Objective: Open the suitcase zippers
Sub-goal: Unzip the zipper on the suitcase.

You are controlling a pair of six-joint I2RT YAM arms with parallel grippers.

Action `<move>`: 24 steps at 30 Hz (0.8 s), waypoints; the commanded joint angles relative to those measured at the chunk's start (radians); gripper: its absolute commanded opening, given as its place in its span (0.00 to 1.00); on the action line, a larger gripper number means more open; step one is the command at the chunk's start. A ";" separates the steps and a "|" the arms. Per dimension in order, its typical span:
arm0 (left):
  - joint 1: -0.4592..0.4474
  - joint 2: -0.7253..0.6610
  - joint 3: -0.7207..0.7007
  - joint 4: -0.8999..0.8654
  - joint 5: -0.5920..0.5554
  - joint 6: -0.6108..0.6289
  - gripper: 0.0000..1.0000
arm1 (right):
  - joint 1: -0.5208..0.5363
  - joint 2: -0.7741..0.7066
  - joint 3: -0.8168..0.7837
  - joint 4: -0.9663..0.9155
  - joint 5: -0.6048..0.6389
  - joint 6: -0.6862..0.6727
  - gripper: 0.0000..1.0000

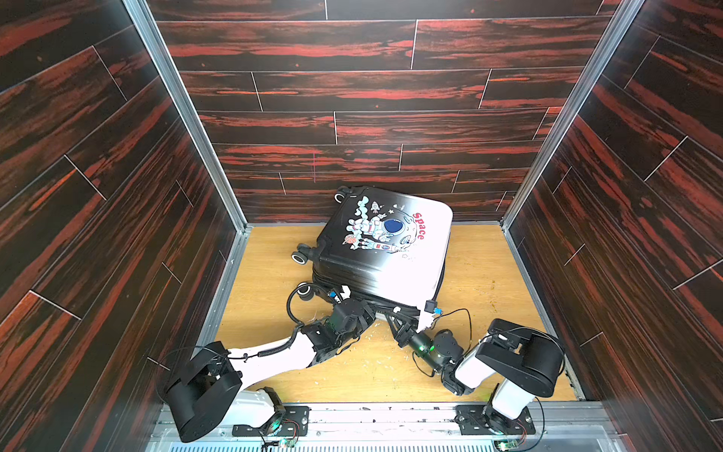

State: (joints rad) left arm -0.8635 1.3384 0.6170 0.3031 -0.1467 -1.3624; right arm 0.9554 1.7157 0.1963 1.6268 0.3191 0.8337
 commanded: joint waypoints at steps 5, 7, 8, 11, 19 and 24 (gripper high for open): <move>-0.020 -0.029 -0.002 -0.035 0.030 0.013 0.00 | -0.130 0.049 0.035 0.001 0.069 0.120 0.04; -0.019 -0.034 -0.003 -0.044 0.022 0.013 0.00 | -0.136 0.040 0.028 0.001 0.046 0.098 0.00; -0.019 -0.037 -0.004 -0.052 0.015 0.013 0.00 | -0.136 0.031 0.019 0.000 0.035 0.084 0.00; -0.015 -0.051 -0.006 -0.076 -0.026 0.013 0.00 | -0.146 0.004 -0.012 -0.001 0.000 0.072 0.00; 0.082 -0.139 -0.038 -0.192 -0.101 0.030 0.00 | -0.225 -0.201 -0.066 -0.249 -0.243 0.106 0.00; 0.126 -0.172 -0.039 -0.273 -0.140 0.052 0.00 | -0.247 -0.330 -0.085 -0.361 -0.327 0.068 0.00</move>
State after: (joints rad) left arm -0.7906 1.2335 0.5941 0.1551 -0.1406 -1.3487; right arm 0.7723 1.4425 0.1329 1.3209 -0.0952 0.9226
